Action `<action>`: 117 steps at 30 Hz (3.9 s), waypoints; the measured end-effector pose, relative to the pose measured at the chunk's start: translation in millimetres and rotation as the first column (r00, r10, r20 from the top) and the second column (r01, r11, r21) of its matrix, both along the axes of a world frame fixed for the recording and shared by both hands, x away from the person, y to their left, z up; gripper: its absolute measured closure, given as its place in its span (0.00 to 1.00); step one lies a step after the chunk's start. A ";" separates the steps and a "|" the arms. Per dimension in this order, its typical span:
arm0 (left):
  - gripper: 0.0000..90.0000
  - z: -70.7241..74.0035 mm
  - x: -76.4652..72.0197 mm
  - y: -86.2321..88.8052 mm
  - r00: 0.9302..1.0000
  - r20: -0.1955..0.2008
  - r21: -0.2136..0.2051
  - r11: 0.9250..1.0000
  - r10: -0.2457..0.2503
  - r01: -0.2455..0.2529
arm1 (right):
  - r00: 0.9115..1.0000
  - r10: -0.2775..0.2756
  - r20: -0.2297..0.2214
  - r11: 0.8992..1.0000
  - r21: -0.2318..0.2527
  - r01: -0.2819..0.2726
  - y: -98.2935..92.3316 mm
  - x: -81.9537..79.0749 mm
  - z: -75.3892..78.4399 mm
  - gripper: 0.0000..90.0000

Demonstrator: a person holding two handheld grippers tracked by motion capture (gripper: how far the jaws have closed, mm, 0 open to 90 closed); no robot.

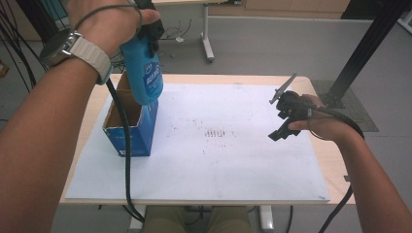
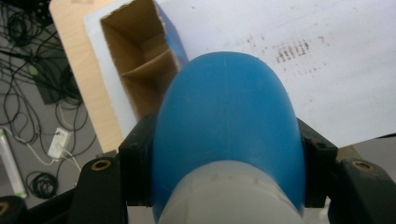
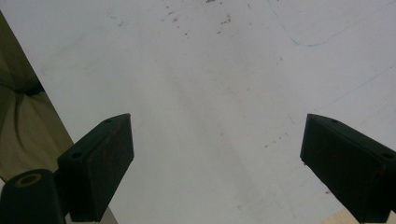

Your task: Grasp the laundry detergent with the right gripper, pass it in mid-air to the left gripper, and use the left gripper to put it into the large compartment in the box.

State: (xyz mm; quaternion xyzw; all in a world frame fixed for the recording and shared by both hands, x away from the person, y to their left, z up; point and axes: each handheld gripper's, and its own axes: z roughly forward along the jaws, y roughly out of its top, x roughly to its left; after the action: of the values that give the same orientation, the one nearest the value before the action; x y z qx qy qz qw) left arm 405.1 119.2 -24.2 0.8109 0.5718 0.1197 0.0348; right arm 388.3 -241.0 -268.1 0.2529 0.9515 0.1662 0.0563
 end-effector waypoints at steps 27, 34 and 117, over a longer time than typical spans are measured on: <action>0.42 -16.0 16.8 51.1 0.982 -0.005 0.004 0.982 0.190 -0.190 | 1.000 -0.001 -0.001 1.000 0.017 0.001 0.3 6.3 -5.1 0.10; 0.42 -25.8 22.7 60.9 0.979 -0.004 -0.005 0.979 0.205 -0.205 | 1.000 -0.012 -0.005 1.000 0.014 0.012 -2.5 9.3 -7.7 0.10; 0.42 -165.2 54.9 90.2 0.975 0.044 -0.008 0.976 0.219 -0.219 | 0.996 -0.070 -0.046 0.997 0.030 0.071 -16.8 13.6 -35.1 0.09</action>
State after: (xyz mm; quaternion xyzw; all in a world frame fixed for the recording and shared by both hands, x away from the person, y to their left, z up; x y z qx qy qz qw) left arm 460.0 209.4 -189.4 0.7401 0.6568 0.1403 0.0353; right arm 401.9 -257.8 -303.2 0.2908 0.9402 0.1734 0.0368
